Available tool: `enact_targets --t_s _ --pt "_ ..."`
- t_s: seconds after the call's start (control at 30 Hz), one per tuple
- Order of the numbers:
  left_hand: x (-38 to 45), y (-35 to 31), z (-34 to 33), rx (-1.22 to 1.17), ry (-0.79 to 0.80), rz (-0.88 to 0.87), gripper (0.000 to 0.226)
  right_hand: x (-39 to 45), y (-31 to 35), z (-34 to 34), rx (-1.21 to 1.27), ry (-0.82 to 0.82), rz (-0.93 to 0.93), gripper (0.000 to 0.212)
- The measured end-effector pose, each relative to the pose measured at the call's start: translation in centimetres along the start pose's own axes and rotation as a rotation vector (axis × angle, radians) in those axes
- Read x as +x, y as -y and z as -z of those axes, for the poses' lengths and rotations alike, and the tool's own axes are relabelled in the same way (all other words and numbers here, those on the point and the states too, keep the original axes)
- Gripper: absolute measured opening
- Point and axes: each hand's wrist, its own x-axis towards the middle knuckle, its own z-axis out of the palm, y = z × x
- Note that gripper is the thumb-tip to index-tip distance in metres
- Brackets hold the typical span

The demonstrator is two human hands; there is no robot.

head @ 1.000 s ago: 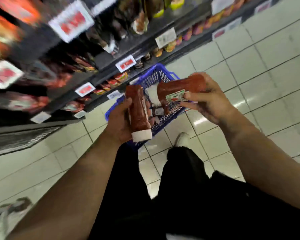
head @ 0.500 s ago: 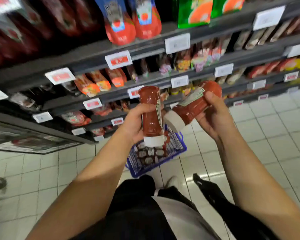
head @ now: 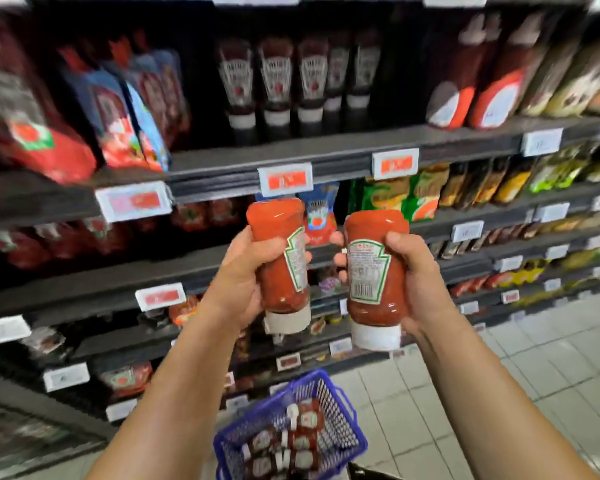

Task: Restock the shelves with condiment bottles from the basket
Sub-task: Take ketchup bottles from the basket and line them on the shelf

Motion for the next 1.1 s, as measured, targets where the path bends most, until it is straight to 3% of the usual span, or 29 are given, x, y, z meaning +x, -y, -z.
enact_targets --t_s 0.1,0.23,0.4,0.53,0.67,0.8,0.93,1.03,1.1 --pt "2.1 -2.6 0.7 0.053 0.037 -0.099 0.07 1.5 0.5 -1.9 -0.006 0.027 0.039 0.077" --pt "4.4 -5.7 1.1 0.105 0.037 -0.158 0.059 4.1 1.6 -3.3 -0.049 -0.02 0.074 0.09" --pt "7.0 -8.8 1.1 0.153 0.023 -0.211 0.044 8.7 4.8 -4.6 -0.228 -0.045 0.197 0.06" --pt "9.5 -10.9 0.9 0.21 -0.033 -0.312 0.05 13.3 8.1 -4.5 -0.383 -0.044 0.439 0.05" --pt "11.9 -12.4 0.2 0.231 -0.052 -0.38 0.067 17.5 11.3 -4.0 -0.443 -0.003 0.499 0.046" --pt "13.9 -12.5 -1.0 0.268 -0.106 -0.445 0.076 21.2 13.4 -2.8 -0.555 -0.055 0.515 0.04" --pt "16.3 -12.2 -1.3 0.293 -0.172 -0.469 0.06 24.5 13.3 -1.5 -0.764 -0.144 0.469 0.038" --pt "17.8 -11.9 -0.7 0.253 -0.247 -0.474 0.025 26.5 12.6 -0.7 -0.786 -0.228 0.331 0.055" --pt "18.6 -11.7 0.2 0.248 -0.263 -0.474 0.029 27.1 12.4 -0.3 -0.795 -0.273 0.235 0.074"
